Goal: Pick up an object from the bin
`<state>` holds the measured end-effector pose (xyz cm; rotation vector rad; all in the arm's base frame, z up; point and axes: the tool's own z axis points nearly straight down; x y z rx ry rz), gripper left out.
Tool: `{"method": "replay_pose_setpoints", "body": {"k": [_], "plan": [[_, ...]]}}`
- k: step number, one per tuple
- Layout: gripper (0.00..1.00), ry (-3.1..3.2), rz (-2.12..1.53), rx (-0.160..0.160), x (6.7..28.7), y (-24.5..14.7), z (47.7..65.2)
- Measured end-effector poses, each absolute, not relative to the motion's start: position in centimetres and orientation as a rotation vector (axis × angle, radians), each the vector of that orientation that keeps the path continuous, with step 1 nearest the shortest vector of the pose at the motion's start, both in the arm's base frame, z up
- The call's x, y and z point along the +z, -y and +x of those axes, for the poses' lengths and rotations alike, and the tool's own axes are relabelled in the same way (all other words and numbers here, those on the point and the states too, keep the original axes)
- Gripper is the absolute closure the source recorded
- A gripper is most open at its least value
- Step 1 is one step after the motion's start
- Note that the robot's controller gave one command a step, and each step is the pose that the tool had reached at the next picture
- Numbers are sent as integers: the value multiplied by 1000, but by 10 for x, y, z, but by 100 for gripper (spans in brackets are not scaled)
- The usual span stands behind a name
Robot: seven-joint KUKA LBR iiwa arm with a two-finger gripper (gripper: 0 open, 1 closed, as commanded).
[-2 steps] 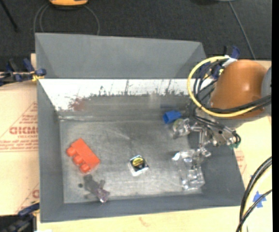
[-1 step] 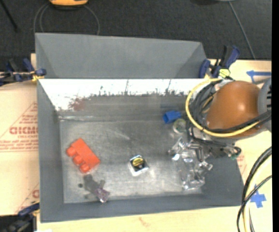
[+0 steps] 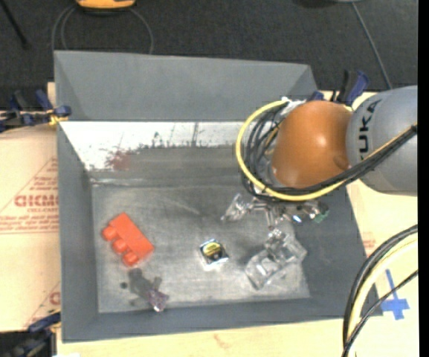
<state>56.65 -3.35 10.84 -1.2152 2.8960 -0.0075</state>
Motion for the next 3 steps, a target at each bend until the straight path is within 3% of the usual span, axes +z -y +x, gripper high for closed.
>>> {"method": "replay_pose_setpoints", "body": {"k": [1, 2, 3], "plan": [[0, -2885, -1224, -12, 105, 47, 560], [0, -2942, -1056, -2, 106, 100, 528], [0, -3074, -639, 4, 128, 48, 478]]}}
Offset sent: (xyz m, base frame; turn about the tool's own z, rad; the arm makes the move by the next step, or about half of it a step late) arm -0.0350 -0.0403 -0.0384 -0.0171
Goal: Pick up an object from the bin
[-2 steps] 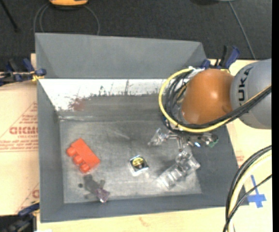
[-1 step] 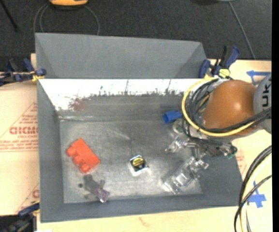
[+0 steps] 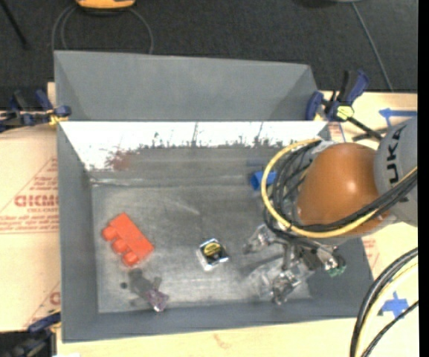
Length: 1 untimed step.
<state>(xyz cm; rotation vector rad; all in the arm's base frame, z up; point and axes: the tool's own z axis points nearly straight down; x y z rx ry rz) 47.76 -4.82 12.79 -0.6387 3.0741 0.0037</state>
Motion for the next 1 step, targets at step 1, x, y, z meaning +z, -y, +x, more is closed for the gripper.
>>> {"method": "replay_pose_setpoints", "body": {"k": [1], "plan": [[0, -3005, -934, 11, 88, 84, 504]]}}
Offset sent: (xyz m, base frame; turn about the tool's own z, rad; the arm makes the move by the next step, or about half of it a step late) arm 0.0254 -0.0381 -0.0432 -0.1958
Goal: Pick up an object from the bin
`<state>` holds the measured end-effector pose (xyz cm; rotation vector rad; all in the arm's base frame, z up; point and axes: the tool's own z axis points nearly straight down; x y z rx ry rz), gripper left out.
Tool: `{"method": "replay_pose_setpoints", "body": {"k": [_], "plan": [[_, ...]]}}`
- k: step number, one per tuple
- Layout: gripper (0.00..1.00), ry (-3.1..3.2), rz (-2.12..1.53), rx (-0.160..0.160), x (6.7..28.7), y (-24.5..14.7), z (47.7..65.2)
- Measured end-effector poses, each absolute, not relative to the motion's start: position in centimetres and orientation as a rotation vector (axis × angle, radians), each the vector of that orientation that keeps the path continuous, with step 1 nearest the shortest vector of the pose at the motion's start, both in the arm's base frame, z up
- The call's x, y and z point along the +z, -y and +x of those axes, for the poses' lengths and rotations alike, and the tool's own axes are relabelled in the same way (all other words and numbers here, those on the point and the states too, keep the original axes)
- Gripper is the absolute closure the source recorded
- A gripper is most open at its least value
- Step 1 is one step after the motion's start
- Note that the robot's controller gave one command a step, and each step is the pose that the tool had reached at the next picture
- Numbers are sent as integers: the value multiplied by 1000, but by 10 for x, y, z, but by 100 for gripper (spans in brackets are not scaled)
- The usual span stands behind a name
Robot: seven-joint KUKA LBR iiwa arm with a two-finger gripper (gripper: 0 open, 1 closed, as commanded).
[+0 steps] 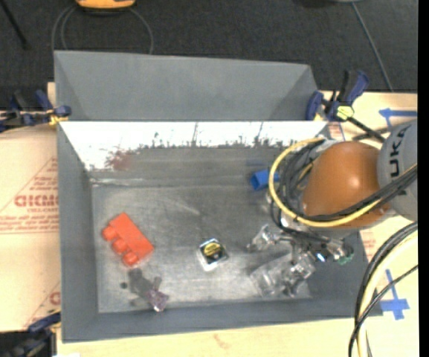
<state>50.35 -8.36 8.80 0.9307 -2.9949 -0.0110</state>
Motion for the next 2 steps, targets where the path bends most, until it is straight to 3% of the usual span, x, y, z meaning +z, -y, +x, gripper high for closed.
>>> {"method": "replay_pose_setpoints", "body": {"k": [1, 2], "plan": [[100, 2984, 932, -2, 90, 88, 503], [100, 2907, 1210, 6, 249, 76, 496]]}}
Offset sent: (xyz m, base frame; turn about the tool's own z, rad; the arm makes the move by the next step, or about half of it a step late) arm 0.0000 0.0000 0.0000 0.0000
